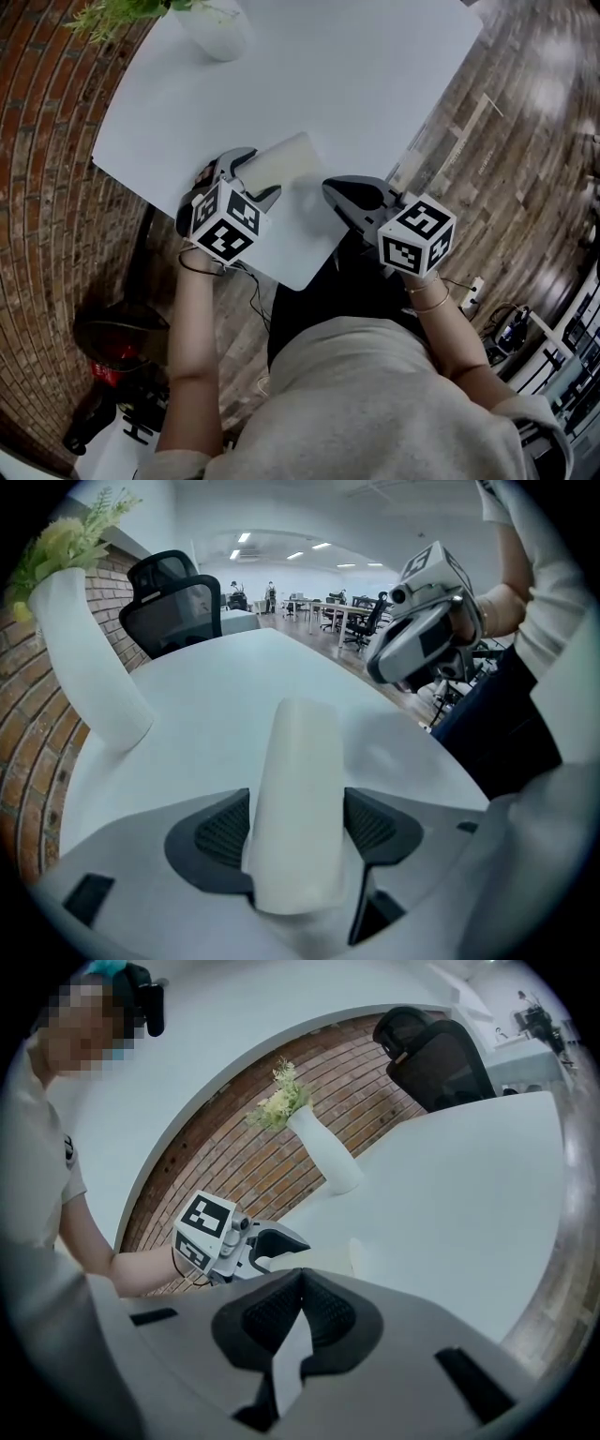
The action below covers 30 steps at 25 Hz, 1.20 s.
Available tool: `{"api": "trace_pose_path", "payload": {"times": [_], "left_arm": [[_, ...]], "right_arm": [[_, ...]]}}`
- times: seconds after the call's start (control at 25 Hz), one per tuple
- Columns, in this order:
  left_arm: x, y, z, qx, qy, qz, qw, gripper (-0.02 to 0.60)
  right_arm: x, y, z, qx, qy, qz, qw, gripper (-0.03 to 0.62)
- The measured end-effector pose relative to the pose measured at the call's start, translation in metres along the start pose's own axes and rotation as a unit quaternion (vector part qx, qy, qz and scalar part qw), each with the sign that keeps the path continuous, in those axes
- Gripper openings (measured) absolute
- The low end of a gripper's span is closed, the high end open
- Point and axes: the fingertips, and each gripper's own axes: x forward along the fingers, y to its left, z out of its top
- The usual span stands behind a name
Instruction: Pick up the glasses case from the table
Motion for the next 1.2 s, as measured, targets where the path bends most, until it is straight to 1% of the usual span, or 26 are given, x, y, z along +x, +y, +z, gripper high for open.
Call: {"api": "trace_pose_path", "payload": {"times": [0.12,0.32,0.48,0.56,0.64,0.72,0.84,1.0,1.16,1.2], "left_arm": [[0.001,-0.001,0.000,0.001,0.003,-0.007,1.0000,0.301],[0.002,-0.002,0.000,-0.002,0.025,-0.016,0.9995,0.298],[0.001,-0.001,0.000,-0.011,0.016,-0.016,0.9997,0.293],[0.000,-0.003,0.000,-0.023,0.011,-0.019,0.9995,0.291],[-0.001,-0.006,0.002,-0.048,0.000,-0.028,0.9985,0.289],[-0.003,-0.011,0.004,-0.085,-0.017,-0.045,0.9952,0.284],[-0.006,-0.018,0.009,-0.136,-0.043,-0.072,0.9872,0.282],[-0.008,-0.022,0.013,-0.176,-0.062,-0.085,0.9788,0.282],[-0.012,-0.028,0.015,-0.223,-0.081,-0.103,0.9659,0.281],[-0.013,-0.029,0.016,-0.233,-0.085,-0.106,0.9629,0.281]], "right_arm": [[-0.002,-0.002,-0.004,0.005,0.003,0.000,1.000,-0.002],[-0.005,-0.001,-0.003,0.013,-0.001,0.005,1.000,-0.002],[-0.008,-0.003,0.001,0.016,-0.009,0.005,1.000,-0.002],[-0.010,-0.005,0.003,0.020,-0.013,0.003,1.000,-0.002],[-0.013,-0.006,0.004,0.020,-0.018,0.002,1.000,-0.002],[-0.015,-0.005,0.006,0.016,-0.024,0.003,1.000,-0.002],[-0.017,-0.007,0.006,0.017,-0.024,-0.006,1.000,-0.002],[-0.018,-0.017,0.002,0.031,-0.016,-0.031,0.999,-0.002],[-0.017,-0.025,0.000,0.048,-0.013,-0.046,0.998,0.000],[-0.017,-0.025,-0.001,0.054,-0.011,-0.046,0.997,0.028]]}}
